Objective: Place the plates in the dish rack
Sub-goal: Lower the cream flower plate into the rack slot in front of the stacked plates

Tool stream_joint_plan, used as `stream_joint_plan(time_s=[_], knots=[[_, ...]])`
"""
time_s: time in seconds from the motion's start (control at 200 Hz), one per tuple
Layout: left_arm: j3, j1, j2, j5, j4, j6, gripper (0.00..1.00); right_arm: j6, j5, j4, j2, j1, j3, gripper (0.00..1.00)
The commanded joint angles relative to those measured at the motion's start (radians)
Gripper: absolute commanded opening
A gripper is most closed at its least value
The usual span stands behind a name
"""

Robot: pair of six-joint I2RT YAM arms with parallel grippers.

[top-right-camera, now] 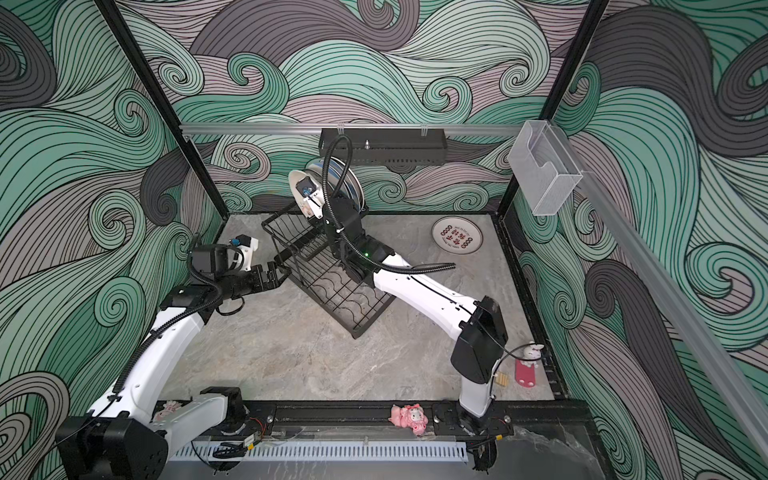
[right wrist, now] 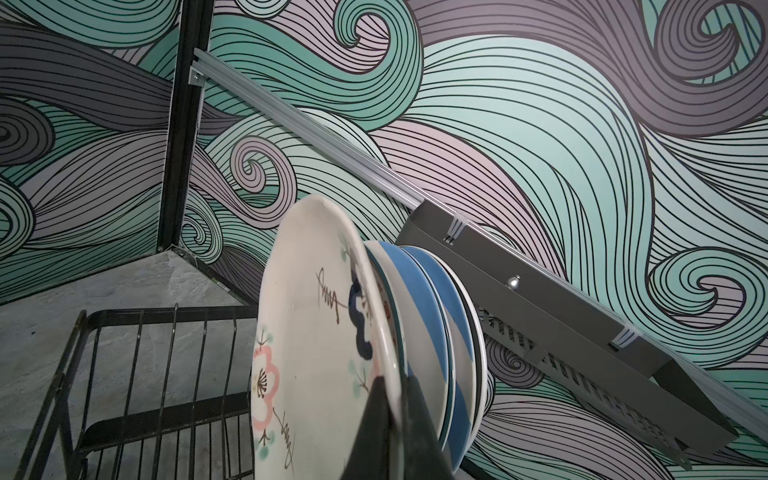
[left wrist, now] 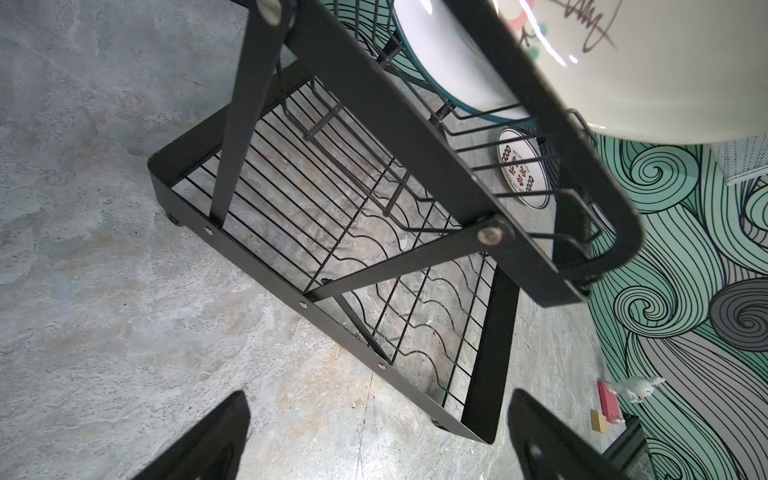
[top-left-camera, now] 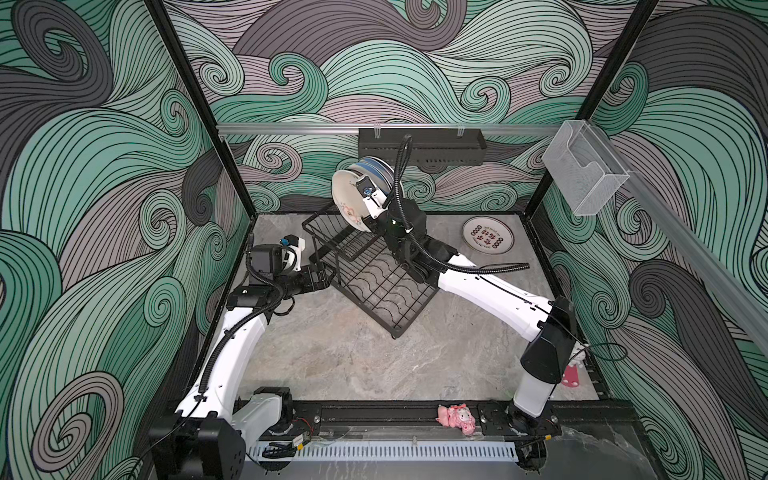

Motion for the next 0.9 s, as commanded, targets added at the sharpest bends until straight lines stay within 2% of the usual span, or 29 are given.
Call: stream_joint_plan(time_s=[0.0, 0.175, 0.756, 0.896], knots=[[0.006, 0.006, 0.008, 0.015, -0.002, 0.011, 0.98, 0.035, -0.011, 0.106, 0.005, -0.006, 0.043, 0.0], [0.006, 0.007, 0.009, 0.016, -0.001, 0.01, 0.98, 0.042, -0.045, 0.087, 0.023, -0.006, 0.053, 0.0], [0.007, 0.009, 0.005, 0.018, -0.004, 0.011, 0.99, 0.053, -0.041, 0.019, 0.105, -0.006, 0.131, 0.0], [0.007, 0.011, 0.004, 0.019, -0.004, 0.011, 0.99, 0.056, -0.041, -0.001, 0.124, -0.005, 0.159, 0.07]])
